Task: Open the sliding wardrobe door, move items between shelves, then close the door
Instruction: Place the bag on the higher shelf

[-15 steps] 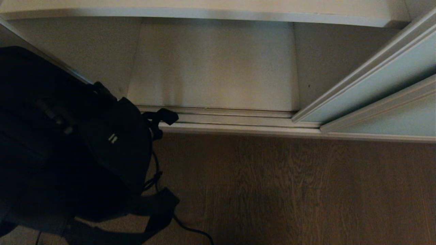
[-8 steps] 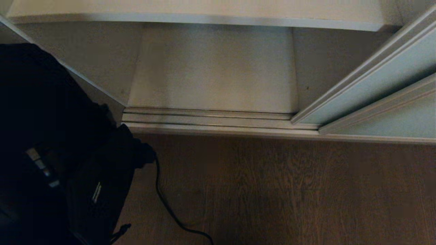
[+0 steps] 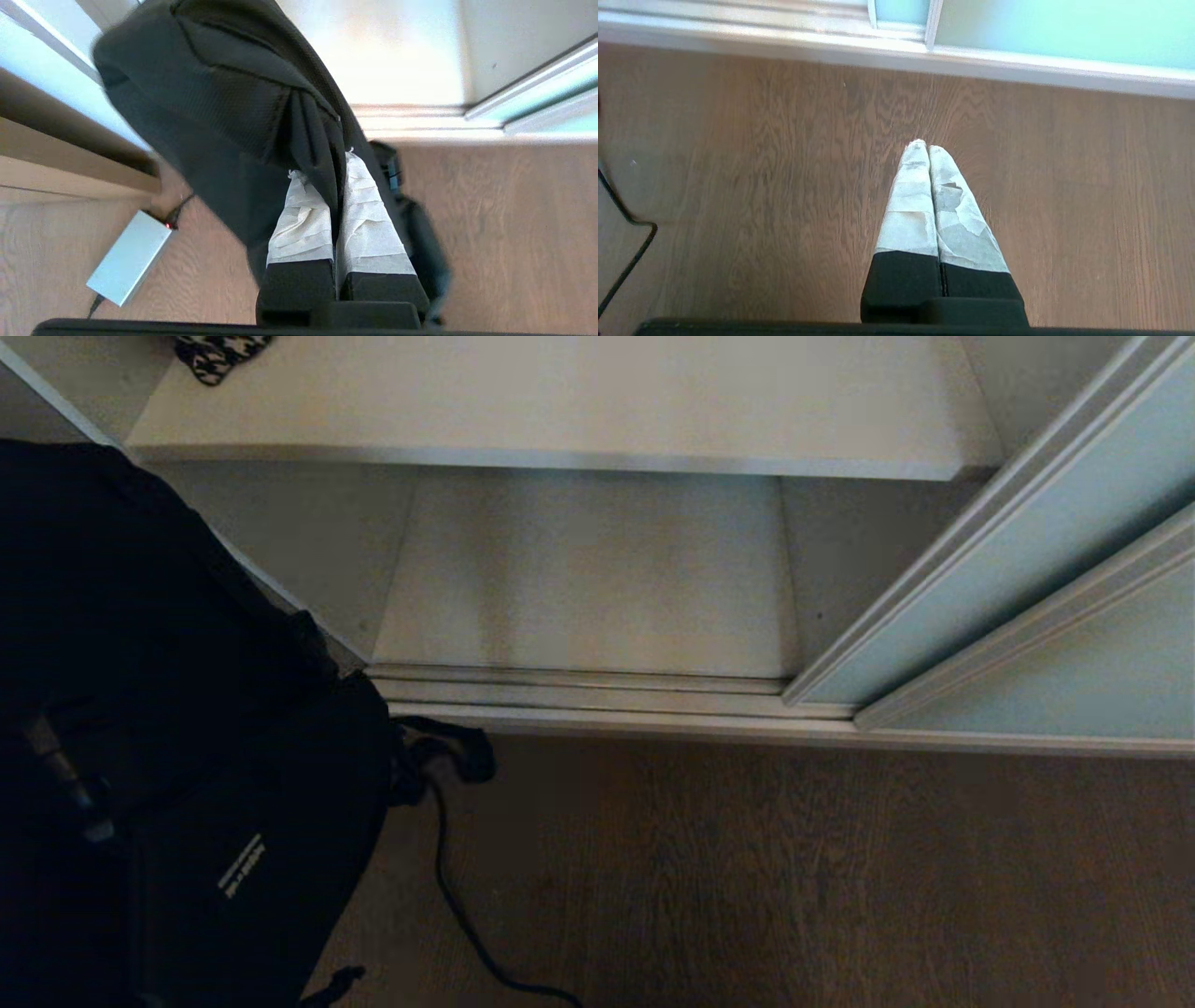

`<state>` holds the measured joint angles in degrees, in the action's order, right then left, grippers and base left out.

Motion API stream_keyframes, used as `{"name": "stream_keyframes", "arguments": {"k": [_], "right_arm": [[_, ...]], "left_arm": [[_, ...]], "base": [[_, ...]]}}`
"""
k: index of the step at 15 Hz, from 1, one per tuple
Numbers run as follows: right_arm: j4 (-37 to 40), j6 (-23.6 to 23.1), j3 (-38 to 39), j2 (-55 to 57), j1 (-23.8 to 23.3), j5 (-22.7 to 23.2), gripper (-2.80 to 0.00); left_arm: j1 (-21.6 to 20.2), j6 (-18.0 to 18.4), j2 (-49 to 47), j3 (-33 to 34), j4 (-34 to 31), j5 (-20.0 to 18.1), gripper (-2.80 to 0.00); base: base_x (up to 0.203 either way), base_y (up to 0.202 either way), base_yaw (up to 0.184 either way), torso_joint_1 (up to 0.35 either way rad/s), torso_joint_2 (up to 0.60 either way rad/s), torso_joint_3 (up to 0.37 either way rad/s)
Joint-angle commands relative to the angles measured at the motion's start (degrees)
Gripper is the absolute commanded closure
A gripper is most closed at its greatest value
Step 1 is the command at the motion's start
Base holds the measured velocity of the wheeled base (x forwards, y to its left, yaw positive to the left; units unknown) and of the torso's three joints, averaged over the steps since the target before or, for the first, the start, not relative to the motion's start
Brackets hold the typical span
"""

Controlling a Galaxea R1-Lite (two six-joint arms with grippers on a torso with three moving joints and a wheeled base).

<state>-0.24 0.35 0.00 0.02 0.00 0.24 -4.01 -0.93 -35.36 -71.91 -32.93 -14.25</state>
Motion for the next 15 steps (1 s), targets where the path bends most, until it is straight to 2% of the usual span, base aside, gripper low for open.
{"name": "stream_keyframes", "arguments": {"k": [1, 5, 15], "right_arm": [[0.0, 0.0, 0.0, -0.1, 0.0, 0.0, 0.00], [0.0, 0.0, 0.1, -0.2, 0.0, 0.0, 0.00], [0.0, 0.0, 0.0, -0.2, 0.0, 0.0, 0.00]], "left_arm": [[0.2, -0.5, -0.9, -0.6, -0.1, -0.1, 0.00], [0.2, -1.2, -0.9, -0.9, 1.9, 0.0, 0.00], [0.4, -1.7, -0.9, -0.3, 1.6, -0.1, 0.00]], "base": [[0.000, 0.000, 0.000, 0.002, 0.00, 0.204], [0.000, 0.000, 0.000, 0.000, 0.00, 0.200], [0.000, 0.000, 0.000, 0.002, 0.00, 0.200]]}}
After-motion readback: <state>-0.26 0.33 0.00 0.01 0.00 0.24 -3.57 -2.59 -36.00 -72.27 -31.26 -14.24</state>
